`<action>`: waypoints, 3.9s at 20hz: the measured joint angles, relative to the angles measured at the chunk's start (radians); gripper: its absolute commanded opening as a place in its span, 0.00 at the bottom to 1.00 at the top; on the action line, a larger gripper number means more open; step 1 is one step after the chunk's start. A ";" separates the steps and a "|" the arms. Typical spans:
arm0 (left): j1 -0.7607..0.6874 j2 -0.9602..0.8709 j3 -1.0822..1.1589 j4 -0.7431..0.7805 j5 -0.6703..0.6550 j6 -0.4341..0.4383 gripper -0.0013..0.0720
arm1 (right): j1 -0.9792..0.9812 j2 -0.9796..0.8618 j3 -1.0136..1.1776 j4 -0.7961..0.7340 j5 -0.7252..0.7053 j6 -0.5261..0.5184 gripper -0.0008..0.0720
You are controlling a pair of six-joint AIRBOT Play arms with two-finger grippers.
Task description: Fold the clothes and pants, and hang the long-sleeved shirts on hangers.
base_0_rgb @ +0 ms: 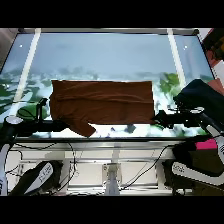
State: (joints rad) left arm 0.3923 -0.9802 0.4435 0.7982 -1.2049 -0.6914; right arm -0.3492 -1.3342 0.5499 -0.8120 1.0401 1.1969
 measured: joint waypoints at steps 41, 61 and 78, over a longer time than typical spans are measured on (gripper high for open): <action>-0.205 -0.094 0.232 -0.256 1.073 0.000 0.04 | 0.486 0.079 0.237 0.729 -0.887 -0.306 0.03; -0.308 -0.497 0.520 -0.254 1.292 -0.018 0.04 | 0.494 -0.313 0.558 0.762 -0.929 -0.289 0.03; -0.334 -0.609 0.560 -0.252 1.302 -0.042 0.83 | 0.492 -0.424 0.626 0.735 -0.878 -0.220 0.72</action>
State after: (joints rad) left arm 0.0582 -1.5890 1.0031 0.5465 0.0971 -0.7330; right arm 0.1432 -1.7584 1.1755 -0.0769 0.1623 0.9764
